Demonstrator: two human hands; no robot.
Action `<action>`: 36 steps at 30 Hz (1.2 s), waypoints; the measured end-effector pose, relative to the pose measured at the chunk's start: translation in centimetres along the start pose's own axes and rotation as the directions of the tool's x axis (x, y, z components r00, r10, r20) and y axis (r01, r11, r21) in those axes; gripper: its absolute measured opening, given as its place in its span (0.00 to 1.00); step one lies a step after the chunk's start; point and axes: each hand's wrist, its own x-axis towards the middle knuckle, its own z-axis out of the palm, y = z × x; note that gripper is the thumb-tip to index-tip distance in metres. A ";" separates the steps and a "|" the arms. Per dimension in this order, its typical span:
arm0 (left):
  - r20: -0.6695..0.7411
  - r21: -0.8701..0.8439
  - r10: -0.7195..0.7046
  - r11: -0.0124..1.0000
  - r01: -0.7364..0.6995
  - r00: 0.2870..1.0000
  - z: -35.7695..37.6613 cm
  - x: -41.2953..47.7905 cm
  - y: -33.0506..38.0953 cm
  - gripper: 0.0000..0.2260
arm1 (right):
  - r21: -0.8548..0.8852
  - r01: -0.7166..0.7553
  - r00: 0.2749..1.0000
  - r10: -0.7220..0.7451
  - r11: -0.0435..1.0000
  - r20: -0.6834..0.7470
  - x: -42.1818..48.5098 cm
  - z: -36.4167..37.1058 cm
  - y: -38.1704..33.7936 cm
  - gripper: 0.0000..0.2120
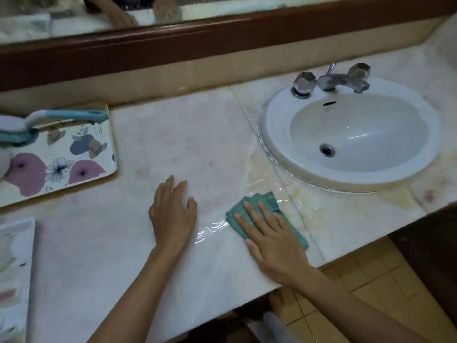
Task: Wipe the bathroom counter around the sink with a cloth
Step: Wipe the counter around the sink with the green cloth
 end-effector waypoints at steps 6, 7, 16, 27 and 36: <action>-0.069 0.184 -0.031 0.982 0.044 0.997 1.8 -0.7 0.9 0.22 | 0.107 -0.026 1.000 0.026 0.994 0.002 10.0 -0.3 -2.1 0.27; -0.071 0.196 -0.031 0.980 0.044 0.997 1.9 -0.7 0.9 0.22 | 0.103 0.024 1.000 -0.025 0.994 0.006 11.9 -0.4 -2.3 0.27; -0.133 0.256 -0.029 0.965 0.063 0.991 2.2 -0.3 1.3 0.24 | 0.211 -0.180 0.981 0.190 0.961 -0.032 19.5 -1.8 2.5 0.26; -0.149 0.276 -0.049 0.957 0.089 0.988 2.2 -0.4 1.9 0.24 | 0.097 0.012 0.999 -0.008 0.995 -0.039 6.3 -1.6 8.9 0.27; -0.153 0.262 -0.042 0.962 0.081 0.987 2.3 -0.3 1.7 0.21 | 0.148 0.089 0.996 -0.085 0.985 -0.039 6.2 -0.7 2.8 0.27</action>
